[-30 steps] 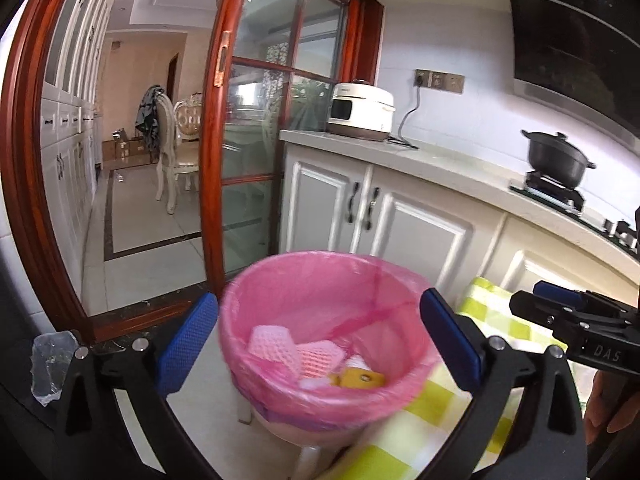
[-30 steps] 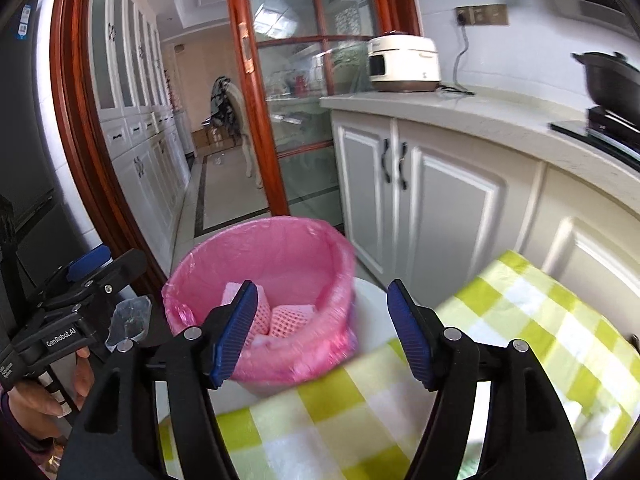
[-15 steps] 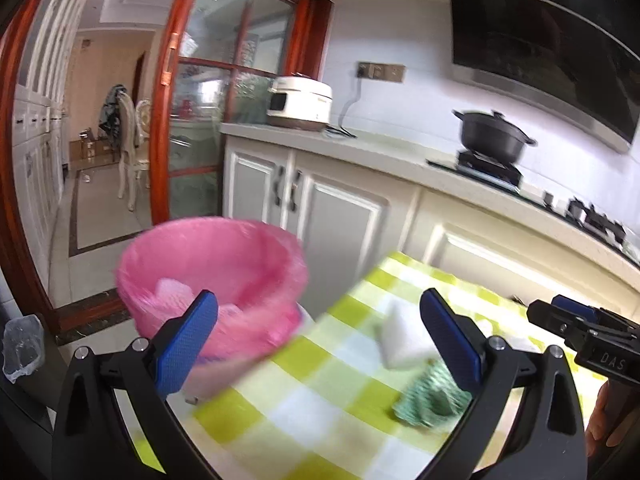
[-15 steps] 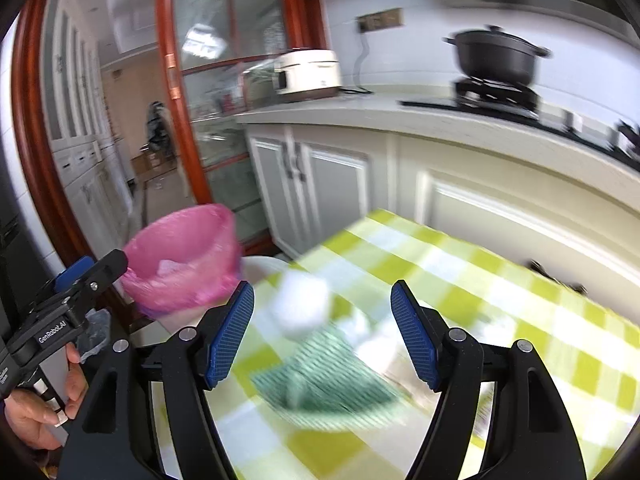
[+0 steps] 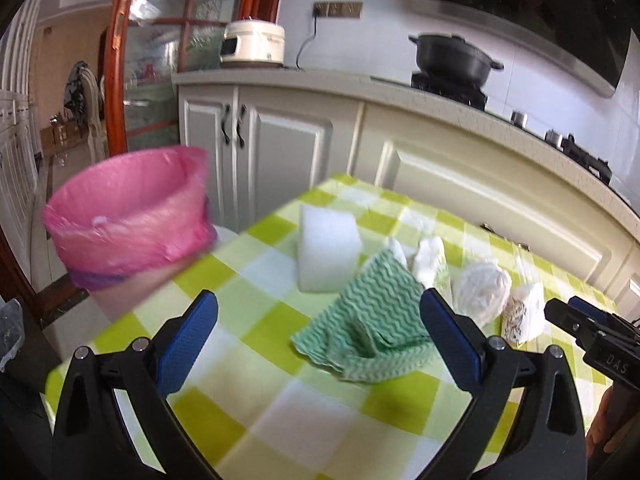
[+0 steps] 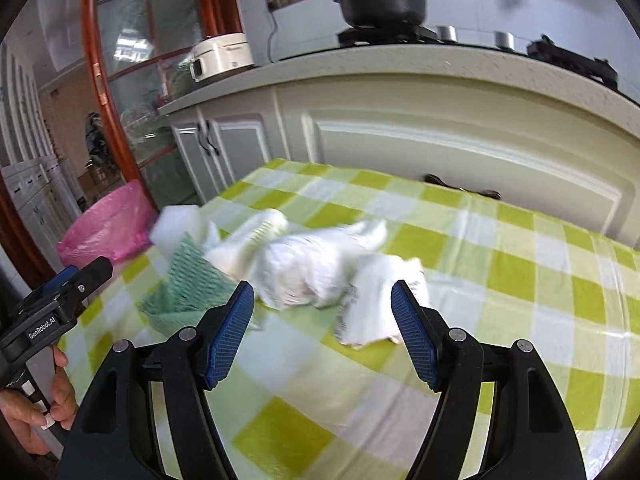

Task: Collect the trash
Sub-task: 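Grasp the green zigzag cloth with the left gripper while the right gripper grasps the white printed bag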

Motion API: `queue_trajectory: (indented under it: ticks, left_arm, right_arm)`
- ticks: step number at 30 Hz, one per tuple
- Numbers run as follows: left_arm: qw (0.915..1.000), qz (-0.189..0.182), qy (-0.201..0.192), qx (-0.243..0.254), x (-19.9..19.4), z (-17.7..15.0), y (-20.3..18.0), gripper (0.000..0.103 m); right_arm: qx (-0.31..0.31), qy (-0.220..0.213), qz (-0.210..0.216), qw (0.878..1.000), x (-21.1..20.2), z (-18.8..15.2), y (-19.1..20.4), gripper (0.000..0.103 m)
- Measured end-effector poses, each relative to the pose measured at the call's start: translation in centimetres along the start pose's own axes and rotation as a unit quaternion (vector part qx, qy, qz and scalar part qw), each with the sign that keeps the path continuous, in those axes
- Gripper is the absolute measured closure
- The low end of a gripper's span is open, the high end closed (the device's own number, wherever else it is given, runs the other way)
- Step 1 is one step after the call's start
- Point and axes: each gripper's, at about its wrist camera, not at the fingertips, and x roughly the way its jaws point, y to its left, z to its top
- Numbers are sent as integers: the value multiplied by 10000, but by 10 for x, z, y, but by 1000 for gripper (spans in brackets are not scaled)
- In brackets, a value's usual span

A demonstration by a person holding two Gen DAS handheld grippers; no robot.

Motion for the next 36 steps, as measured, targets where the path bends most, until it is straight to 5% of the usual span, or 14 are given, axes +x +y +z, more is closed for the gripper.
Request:
queue_trajectory:
  ticks: [16, 21, 24, 29, 36]
  left_arm:
    - [9979, 8, 626, 150, 63, -12, -39, 6]
    - [9952, 28, 974, 80, 85, -13, -43, 16]
    - [9936, -12, 1130, 72, 92, -13, -44, 33]
    - [9938, -179, 1059, 304, 85, -16, -53, 85]
    - [9956, -293, 822, 348, 57, -17, -50, 95]
  right_arm:
    - [133, 556, 13, 9984, 61, 2, -38, 29]
    - [287, 806, 167, 9962, 75, 2, -43, 32]
    - [302, 840, 229, 9957, 77, 2, -42, 35]
    - [184, 752, 275, 9966, 70, -1, -34, 37]
    - [167, 686, 266, 9971, 49, -8, -26, 37]
